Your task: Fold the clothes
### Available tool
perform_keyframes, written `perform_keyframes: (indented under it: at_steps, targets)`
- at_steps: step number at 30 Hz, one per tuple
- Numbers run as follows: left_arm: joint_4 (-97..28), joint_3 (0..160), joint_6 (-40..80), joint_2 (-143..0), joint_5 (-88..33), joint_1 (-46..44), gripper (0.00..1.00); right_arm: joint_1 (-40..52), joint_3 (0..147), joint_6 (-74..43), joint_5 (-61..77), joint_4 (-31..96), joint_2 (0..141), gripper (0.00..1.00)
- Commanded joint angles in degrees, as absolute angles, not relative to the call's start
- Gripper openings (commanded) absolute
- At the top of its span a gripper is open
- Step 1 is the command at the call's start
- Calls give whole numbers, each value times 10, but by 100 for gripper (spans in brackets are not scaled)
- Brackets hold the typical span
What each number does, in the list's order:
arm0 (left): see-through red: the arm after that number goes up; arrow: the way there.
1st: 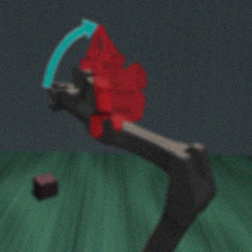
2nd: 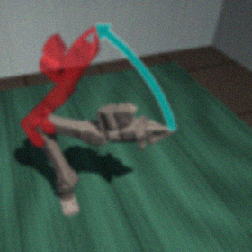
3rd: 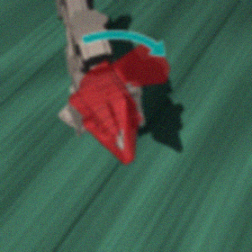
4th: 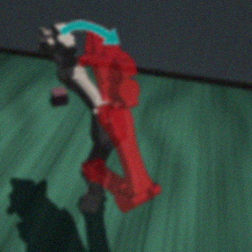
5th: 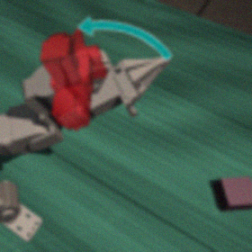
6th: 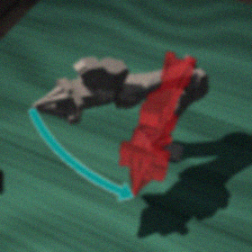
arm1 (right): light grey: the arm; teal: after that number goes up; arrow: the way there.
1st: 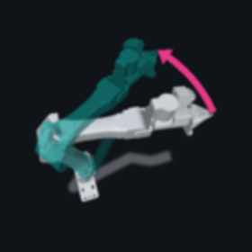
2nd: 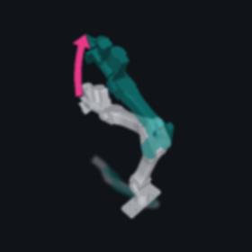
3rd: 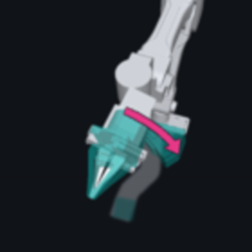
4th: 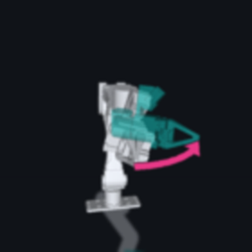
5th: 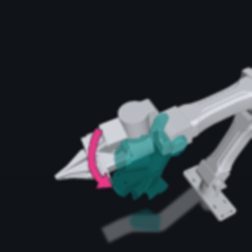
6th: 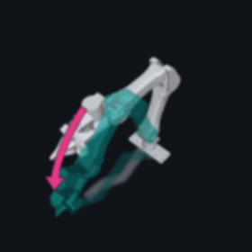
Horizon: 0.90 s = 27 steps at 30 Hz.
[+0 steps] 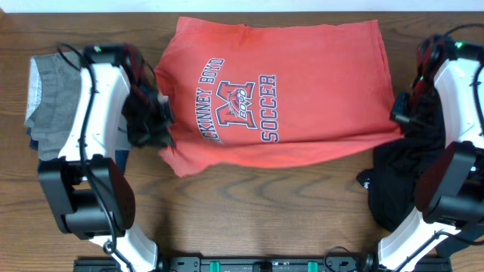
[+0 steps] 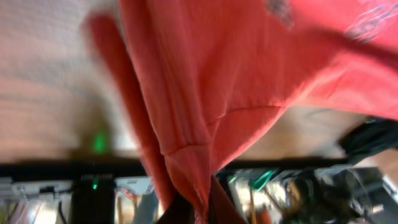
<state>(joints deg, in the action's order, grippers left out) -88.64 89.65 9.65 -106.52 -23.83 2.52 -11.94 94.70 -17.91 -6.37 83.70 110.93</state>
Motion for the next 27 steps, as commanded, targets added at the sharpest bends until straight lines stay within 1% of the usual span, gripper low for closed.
perform_keyframes:
  at_steps: [1,9,18,22,27]
  targets:
    - [-882,825,73,-1070,-231,25,6,-129,916,-173,-78,835,1110,1]
    - [-838,718,71,-1039,-216,25,6,-148,867,-180,-87,835,1088,1]
    - [-826,695,76,-925,-216,25,6,-173,840,-179,-90,816,1025,1]
    - [-751,696,88,-867,-216,27,6,-172,840,-179,-79,766,1015,1]
    - [-661,695,142,-849,-214,38,6,-171,835,-166,-50,712,1016,1]
